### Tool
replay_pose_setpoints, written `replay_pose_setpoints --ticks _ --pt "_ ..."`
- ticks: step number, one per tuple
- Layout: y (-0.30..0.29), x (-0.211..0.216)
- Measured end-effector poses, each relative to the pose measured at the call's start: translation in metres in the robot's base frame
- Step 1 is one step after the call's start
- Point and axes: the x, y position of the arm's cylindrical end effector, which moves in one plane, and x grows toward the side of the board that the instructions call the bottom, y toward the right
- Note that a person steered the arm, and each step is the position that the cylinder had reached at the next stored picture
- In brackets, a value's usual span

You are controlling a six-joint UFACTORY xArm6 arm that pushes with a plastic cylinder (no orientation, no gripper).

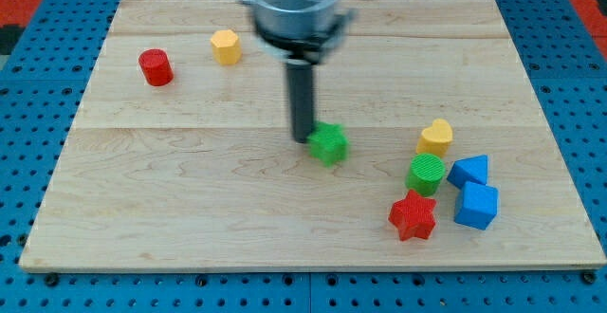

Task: Move the yellow hexagon above the green circle

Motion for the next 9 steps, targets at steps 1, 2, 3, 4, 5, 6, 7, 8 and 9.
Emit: replay_pose_setpoints --ticks 1,2,3,4,5,6,7,8,9 --pt "0.009 -0.002" --pt "-0.057 -0.061" --pt "-0.054 -0.141" --pt "-0.129 -0.202" --pt "-0.184 -0.191" --pt "-0.139 -0.122" --pt "-0.147 -0.143" --pt "-0.189 -0.175" --pt "-0.179 -0.204"
